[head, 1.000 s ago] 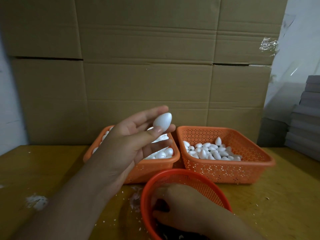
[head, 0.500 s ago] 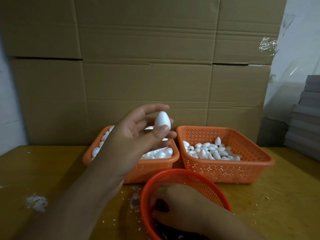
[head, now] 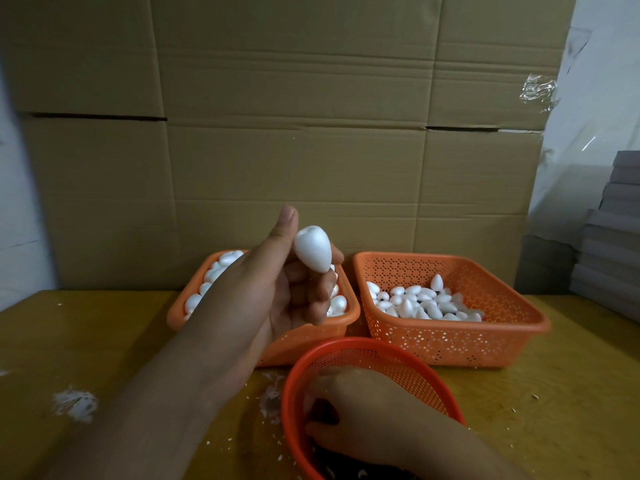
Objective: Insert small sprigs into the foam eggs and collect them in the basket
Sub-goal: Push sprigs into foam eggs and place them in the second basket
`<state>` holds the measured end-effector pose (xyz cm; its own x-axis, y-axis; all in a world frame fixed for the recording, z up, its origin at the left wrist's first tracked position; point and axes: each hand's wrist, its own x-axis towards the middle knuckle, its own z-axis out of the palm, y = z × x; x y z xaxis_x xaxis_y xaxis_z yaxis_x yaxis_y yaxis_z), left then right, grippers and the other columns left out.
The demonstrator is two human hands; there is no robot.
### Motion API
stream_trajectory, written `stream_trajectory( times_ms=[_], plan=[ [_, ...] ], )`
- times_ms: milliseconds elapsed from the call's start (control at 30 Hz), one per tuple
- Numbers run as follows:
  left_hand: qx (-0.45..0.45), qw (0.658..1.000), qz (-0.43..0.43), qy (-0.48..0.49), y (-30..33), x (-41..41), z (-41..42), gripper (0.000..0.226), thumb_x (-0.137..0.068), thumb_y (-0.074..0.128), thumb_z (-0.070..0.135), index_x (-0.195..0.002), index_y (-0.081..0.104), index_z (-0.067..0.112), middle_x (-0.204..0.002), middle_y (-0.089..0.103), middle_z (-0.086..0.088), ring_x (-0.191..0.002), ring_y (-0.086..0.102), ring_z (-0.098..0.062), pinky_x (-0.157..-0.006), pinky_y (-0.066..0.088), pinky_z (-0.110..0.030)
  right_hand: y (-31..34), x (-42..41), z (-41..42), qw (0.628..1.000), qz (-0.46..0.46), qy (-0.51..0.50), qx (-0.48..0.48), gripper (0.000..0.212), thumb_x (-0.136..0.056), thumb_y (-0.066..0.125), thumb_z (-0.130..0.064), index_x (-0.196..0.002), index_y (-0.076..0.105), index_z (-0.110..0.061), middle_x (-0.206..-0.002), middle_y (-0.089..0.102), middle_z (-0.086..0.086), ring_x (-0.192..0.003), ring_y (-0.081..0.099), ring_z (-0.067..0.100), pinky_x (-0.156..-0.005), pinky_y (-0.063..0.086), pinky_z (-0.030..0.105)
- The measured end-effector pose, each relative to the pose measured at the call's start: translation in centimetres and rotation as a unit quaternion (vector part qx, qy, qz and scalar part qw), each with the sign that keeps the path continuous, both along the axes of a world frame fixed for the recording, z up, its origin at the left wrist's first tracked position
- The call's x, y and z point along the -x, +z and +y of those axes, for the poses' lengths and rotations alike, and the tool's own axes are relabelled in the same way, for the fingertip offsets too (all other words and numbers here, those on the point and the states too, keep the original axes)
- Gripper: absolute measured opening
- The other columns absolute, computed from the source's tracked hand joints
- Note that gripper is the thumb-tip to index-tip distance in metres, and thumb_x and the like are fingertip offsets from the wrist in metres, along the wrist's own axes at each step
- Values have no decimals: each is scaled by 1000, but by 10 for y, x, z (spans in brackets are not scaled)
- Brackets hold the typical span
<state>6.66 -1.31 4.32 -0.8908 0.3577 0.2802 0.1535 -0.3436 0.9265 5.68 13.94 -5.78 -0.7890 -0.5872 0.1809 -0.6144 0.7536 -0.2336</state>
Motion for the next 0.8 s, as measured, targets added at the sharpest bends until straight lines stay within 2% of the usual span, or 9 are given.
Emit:
stream_trajectory(
  times_ms=[367,567,667,800],
  plan=[
    [-93,992,-54,-59,-2,-2,-1,41,-87,46,40,-87,81,18,-85,74,-5,-59,64,-11,-53,53,-23,2,0,1,1000,-13,-4,-7,22,-86,60,-37,-107,64,-31,-117,62,-12,-107,55,8,-93,44,27],
    [-102,993,-35,-47,-3,-2,-2,27,-85,56,25,-99,78,19,-104,73,-6,-74,69,-12,-58,54,-23,2,0,1,1000,-14,0,-7,20,-87,60,-37,-105,64,-30,-115,61,-13,-105,56,8,-91,46,28],
    [-99,993,-18,-59,-3,-2,-2,28,-79,69,18,-106,76,19,-103,72,-5,-86,71,-15,-62,56,-23,1,1,1,1000,-9,0,-7,21,-86,59,-36,-106,64,-29,-115,62,-12,-105,56,10,-91,46,29],
    [-93,994,6,-53,-3,-3,0,31,-66,74,15,-97,78,19,-104,74,-10,-96,73,-22,-65,57,-24,-1,1,1,1000,-4,3,-3,20,-86,59,-36,-105,64,-29,-115,62,-12,-105,56,9,-91,45,27]
  ],
)
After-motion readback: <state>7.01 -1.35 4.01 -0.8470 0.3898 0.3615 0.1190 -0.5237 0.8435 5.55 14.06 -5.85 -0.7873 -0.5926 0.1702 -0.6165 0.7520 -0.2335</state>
